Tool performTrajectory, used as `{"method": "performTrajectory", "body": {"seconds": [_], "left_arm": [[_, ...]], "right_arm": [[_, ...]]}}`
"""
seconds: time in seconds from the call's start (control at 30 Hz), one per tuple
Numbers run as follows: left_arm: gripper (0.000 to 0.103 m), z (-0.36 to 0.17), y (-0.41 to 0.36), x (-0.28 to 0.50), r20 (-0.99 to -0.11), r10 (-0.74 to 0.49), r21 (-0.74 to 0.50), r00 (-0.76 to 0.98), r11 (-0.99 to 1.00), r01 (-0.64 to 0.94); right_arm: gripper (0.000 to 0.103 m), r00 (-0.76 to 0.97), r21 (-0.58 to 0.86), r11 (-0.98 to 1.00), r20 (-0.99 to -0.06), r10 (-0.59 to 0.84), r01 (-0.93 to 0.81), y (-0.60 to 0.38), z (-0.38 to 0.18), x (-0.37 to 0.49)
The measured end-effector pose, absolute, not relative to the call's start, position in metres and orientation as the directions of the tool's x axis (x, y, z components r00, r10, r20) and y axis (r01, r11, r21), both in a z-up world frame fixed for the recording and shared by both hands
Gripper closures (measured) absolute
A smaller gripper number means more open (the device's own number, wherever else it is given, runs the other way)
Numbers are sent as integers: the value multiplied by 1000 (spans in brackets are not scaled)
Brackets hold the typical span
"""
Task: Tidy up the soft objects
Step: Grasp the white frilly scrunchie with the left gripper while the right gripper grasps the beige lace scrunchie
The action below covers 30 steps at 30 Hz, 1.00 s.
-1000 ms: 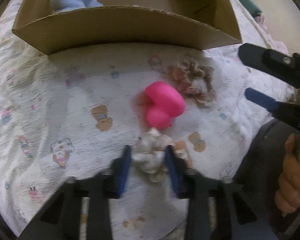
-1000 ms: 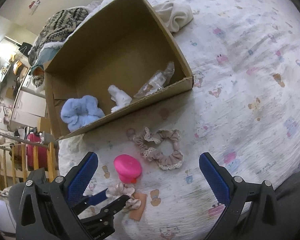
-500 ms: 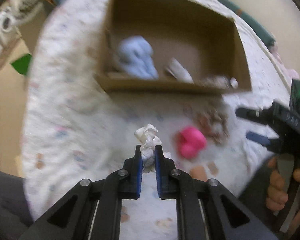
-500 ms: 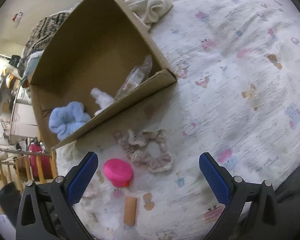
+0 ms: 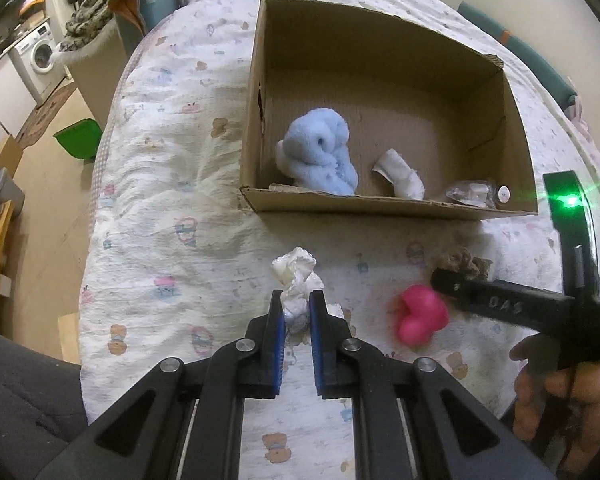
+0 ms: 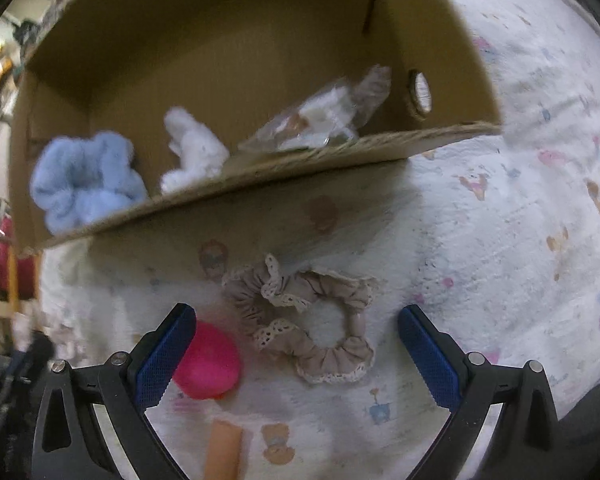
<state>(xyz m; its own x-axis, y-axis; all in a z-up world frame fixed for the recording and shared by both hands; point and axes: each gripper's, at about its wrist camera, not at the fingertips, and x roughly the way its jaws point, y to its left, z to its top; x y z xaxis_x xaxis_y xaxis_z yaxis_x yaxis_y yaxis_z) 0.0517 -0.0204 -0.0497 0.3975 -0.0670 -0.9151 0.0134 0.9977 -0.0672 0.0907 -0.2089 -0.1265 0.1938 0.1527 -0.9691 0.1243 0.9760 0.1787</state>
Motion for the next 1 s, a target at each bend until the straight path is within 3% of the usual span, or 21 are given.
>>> {"method": "performTrajectory", "body": {"seconds": [0.07, 0.1, 0.13, 0.17, 0.23, 0.4, 1.0], "left_arm": [[92, -51, -19, 51, -918, -73, -76, 391, 997, 6], [92, -51, -19, 51, -918, -74, -78, 389, 997, 4], [92, -52, -18, 52, -919, -74, -80, 387, 997, 1], [92, -53, -18, 53, -920, -75, -81, 385, 997, 0], [92, -53, -19, 53, -920, -75, -82, 385, 997, -1], [92, -51, -18, 53, -916, -75, -80, 395, 997, 3], [93, -47, 0, 46, -906, -51, -81, 421, 995, -55]], "right_arm": [[0, 192, 162, 979, -972, 136, 123, -208, -128, 91], [5, 190, 148, 981, -974, 123, 124, -209, -127, 91], [17, 186, 135, 983, -976, 110, 127, -210, -128, 90], [23, 185, 127, 982, -978, 100, 138, -214, -128, 89], [49, 185, 129, 977, -978, 97, 168, -227, -128, 87], [84, 197, 142, 970, -975, 102, 199, -240, -122, 85], [87, 371, 318, 948, -883, 289, 18, -231, -53, 52]]}}
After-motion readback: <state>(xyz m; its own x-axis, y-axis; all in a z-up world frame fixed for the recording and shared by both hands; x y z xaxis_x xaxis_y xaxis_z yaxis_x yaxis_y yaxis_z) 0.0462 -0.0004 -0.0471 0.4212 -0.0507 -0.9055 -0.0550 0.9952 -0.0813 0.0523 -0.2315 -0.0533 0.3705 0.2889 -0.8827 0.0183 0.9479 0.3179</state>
